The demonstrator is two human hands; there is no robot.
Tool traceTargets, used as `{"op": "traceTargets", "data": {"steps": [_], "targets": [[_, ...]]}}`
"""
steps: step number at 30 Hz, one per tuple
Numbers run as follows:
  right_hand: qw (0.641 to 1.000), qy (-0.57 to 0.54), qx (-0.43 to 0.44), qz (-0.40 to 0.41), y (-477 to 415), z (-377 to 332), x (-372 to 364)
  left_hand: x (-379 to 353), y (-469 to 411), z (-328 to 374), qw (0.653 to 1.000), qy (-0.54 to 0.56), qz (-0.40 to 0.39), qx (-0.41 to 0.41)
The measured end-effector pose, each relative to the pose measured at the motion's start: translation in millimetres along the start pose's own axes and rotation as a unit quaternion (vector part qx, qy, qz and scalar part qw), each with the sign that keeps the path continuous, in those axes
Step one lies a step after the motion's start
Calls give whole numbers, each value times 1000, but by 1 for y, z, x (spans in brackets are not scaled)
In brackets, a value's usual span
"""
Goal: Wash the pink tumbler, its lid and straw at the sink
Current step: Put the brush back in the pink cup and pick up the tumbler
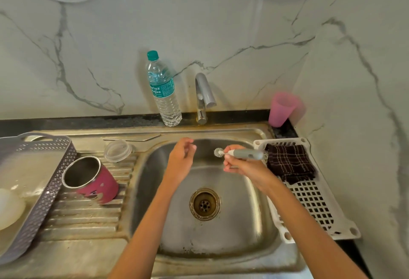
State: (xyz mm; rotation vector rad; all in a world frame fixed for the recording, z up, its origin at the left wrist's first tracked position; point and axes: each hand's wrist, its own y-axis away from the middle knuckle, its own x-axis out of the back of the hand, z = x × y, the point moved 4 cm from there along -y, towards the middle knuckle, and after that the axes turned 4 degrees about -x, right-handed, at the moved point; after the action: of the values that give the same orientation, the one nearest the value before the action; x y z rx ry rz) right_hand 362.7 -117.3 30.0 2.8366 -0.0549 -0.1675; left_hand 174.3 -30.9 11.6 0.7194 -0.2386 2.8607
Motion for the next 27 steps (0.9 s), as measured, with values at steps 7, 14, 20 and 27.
{"op": "traceTargets", "data": {"steps": [7, 14, 20, 27], "targets": [[965, 139, 135, 178, 6, -59, 38, -25, 12, 21, 995, 81, -38, 39], [908, 209, 217, 292, 1, -133, 90, -47, -1, 52, 985, 157, -50, 59], [845, 241, 285, 383, -11, -197, 132, -67, -21, 67, 980, 178, -69, 59], [813, 348, 220, 413, -56, -198, 170, -78, -31, 49, 977, 184, -76, 81]]}}
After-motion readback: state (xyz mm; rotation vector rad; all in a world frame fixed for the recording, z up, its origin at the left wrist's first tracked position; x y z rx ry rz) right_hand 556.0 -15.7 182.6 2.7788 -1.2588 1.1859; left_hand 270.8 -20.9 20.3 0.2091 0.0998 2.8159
